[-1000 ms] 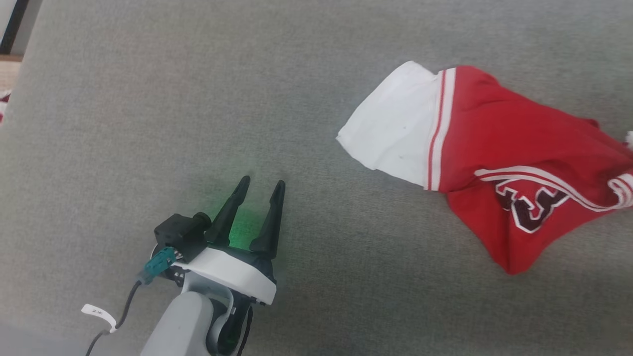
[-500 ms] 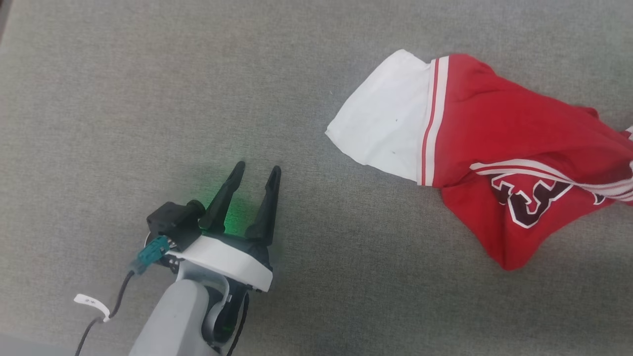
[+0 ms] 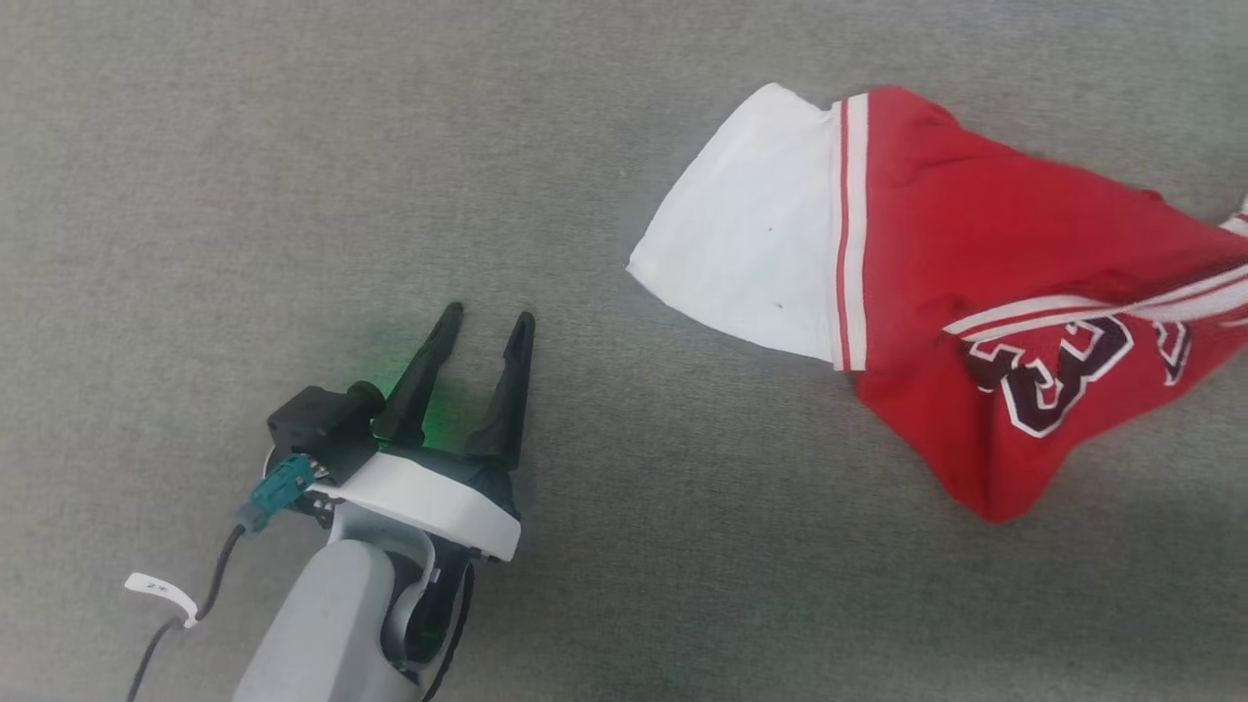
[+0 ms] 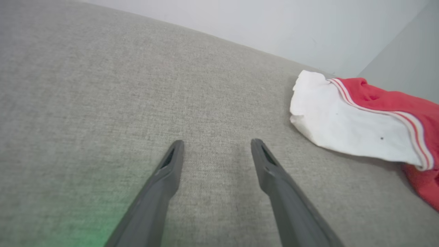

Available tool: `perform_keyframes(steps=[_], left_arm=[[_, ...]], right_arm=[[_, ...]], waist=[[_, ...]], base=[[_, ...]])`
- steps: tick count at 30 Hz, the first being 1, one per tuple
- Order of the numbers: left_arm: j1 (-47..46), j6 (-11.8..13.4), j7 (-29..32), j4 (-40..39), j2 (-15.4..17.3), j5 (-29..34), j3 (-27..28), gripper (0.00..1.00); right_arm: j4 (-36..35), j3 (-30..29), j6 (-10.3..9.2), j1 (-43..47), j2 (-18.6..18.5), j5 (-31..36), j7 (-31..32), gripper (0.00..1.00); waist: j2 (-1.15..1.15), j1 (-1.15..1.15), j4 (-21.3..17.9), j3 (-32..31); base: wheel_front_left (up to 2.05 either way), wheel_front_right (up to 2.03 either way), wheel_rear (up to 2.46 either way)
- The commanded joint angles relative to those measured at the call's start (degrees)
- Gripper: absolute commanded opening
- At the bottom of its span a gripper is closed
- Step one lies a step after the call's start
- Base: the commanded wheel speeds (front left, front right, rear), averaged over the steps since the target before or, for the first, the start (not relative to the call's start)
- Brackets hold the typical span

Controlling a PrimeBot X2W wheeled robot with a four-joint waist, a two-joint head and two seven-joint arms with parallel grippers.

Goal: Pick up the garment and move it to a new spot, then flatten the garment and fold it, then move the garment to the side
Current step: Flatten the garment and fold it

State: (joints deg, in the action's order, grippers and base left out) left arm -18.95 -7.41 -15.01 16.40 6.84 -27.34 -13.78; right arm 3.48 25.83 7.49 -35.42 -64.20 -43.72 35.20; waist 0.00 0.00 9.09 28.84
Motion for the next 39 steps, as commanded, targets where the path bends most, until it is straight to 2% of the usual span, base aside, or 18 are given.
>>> perform_keyframes(steps=[1, 5, 8, 12, 16, 19, 21, 22, 23, 24, 28, 31, 32, 33, 39], left_arm=[[-0.4, -0.1, -0.2, -0.1, 0.3, 0.6, 0.1, 1.0], [-0.5, -0.1, -0.2, -0.4, 0.8, 1.0, 0.5, 1.0], [-0.5, -0.1, -0.2, -0.6, 1.2, 1.2, 0.6, 1.0], [0.4, -0.1, -0.2, -0.6, 1.6, 1.4, 1.1, 1.0], [1.3, -0.1, -0.2, -0.6, 2.2, 1.7, 1.3, 1.0], [1.8, -0.1, -0.2, -0.8, 2.7, 1.8, 1.8, 1.0], [2.4, -0.1, -0.2, -0.9, 3.2, 1.8, 1.9, 1.0], [2.3, -0.1, -0.2, -1.0, 3.5, 1.5, 1.6, 1.0], [2.0, -0.1, -0.2, -1.0, 4.1, 1.2, 1.1, 1.0], [1.5, -0.1, -0.2, -1.0, 4.9, 1.2, 0.2, 1.0], [-2.9, -0.1, 0.1, -1.5, 9.6, 0.3, -4.5, 1.0], [-8.4, -0.1, 3.3, -3.0, 13.7, -3.2, -9.6, 1.0], [-10.3, -0.1, 5.1, -3.6, 15.2, -5.0, -11.6, 1.0], [-14.8, -0.1, 9.6, -4.8, 18.1, -9.7, -15.3, 1.0], [-28.5, -0.1, 27.4, -5.1, 22.9, -25.2, -26.4, 1.0]], right_arm=[[1.5, -2.6, 0.01, 2.3, 1.5, 0.5, -2.5, 0.0], [3.5, -8.1, 0.0, 5.8, 3.8, 1.7, -6.4, 0.0], [6.8, -16.2, 0.0, 10.3, 8.0, 3.7, -10.5, 0.0], [10.2, -30.5, 0.01, 17.2, 17.8, 8.8, -15.4, 0.0], [8.0, -41.9, 0.0, 23.9, 28.7, 12.6, -18.2, 0.0], [5.3, -48.4, 0.0, 27.5, 36.6, 15.6, -19.2, 0.0], [3.1, -49.0, 0.01, 28.6, 40.6, 17.6, -19.4, 0.0], [2.4, -49.2, 0.01, 28.7, 41.9, 18.4, -19.7, 0.06], [1.9, -49.2, 0.01, 28.7, 43.1, 19.4, -20.0, 0.4], [1.3, -49.7, 0.01, 28.5, 44.3, 20.1, -21.0, 1.0], [-0.8, -50.0, 0.01, 28.8, 46.4, 23.2, -26.0, 1.0], [-2.7, -50.5, 0.01, 29.8, 47.1, 24.8, -31.2, 1.0], [-3.3, -50.4, 0.01, 29.9, 47.4, 25.3, -32.9, 1.0], [-4.2, -50.5, 0.01, 30.1, 48.2, 26.2, -35.7, 1.0], [-6.3, -48.7, 0.01, 28.7, 50.5, 26.7, -40.4, 1.0]], waist=[[0.0, 0.0, -1.1, -0.4], [0.0, 0.0, -2.2, -0.9], [0.0, 0.0, -3.0, -1.4], [0.0, 0.0, -3.7, -2.6], [0.0, 0.0, -4.3, -3.9], [0.0, 0.0, -5.2, -4.9], [0.0, 0.0, -6.3, -5.5], [0.0, 0.0, -6.7, -5.8], [0.0, 0.0, -7.2, -6.1], [0.0, 0.0, -7.5, -6.5], [0.0, 0.0, -8.8, -8.2], [0.0, 0.0, -9.8, -9.3], [0.0, 0.0, -10.4, -9.6], [0.0, 0.0, -11.6, -9.9], [0.0, 0.0, -15.4, -8.1]], base=[[0.0, 0.0, 0.0], [0.0, 0.0, 0.0], [0.0, 0.0, 0.0], [0.0, 0.0, 0.0], [0.0, 0.0, 0.0], [0.0, 0.0, 0.0], [0.0, 0.0, 0.0], [0.0, 0.0, 0.0], [0.0, 0.0, 0.0], [0.0, 0.0, 0.0], [0.0, 0.0, 0.0], [0.0, 0.0, 0.0], [0.0, 0.0, 0.0], [0.0, 0.0, 0.0], [0.0, 0.0, 0.0]])
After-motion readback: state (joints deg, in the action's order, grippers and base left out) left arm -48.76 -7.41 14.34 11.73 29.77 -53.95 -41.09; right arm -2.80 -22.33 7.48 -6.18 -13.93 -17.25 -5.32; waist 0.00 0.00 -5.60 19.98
